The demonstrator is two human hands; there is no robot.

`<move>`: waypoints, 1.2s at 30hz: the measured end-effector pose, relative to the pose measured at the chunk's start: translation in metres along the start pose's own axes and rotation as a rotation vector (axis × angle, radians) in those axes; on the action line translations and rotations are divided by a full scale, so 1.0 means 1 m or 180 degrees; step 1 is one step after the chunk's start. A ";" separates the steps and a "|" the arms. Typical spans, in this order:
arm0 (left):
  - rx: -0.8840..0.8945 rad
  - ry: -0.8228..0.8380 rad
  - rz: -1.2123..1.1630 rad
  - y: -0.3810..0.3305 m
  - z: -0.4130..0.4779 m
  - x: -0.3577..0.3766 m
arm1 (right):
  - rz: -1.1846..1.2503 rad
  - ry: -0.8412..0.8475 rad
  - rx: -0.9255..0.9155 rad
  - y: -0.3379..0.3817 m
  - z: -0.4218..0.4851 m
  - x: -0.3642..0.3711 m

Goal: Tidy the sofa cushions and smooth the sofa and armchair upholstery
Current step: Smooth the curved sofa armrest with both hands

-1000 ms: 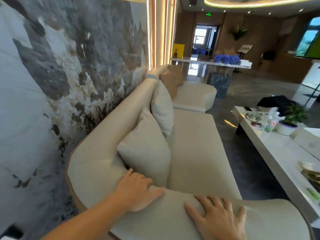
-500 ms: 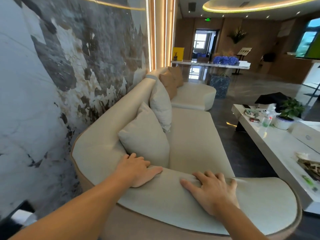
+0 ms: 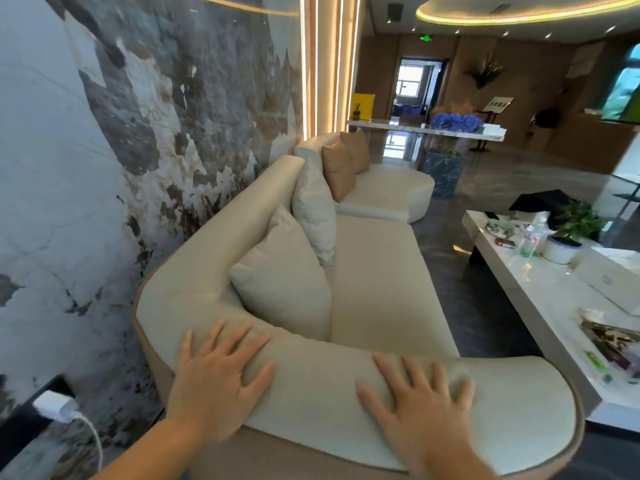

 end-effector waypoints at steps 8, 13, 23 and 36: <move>0.0062 -0.0190 -0.0105 0.006 0.019 -0.003 | -0.0019 -0.0631 0.0120 0.012 0.004 -0.009; 0.0186 -0.0189 -0.0131 0.020 0.078 0.010 | -0.0067 -0.0594 0.0073 0.035 0.054 -0.002; 0.0138 -0.0188 -0.0072 0.059 0.127 0.010 | -0.0219 -0.0645 -0.0037 0.076 0.096 -0.008; -0.0134 0.0973 0.0000 0.075 0.185 0.032 | 0.0119 0.0133 -0.0356 0.085 0.135 -0.005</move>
Point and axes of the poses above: each hand's wrist, its own z-axis towards the middle knuckle, its own x-axis out of the palm, y = z × x, the point moved 10 cm from there along z, towards the middle knuckle, and after that the axes turned 3 degrees about z, right-handed, at the moved point
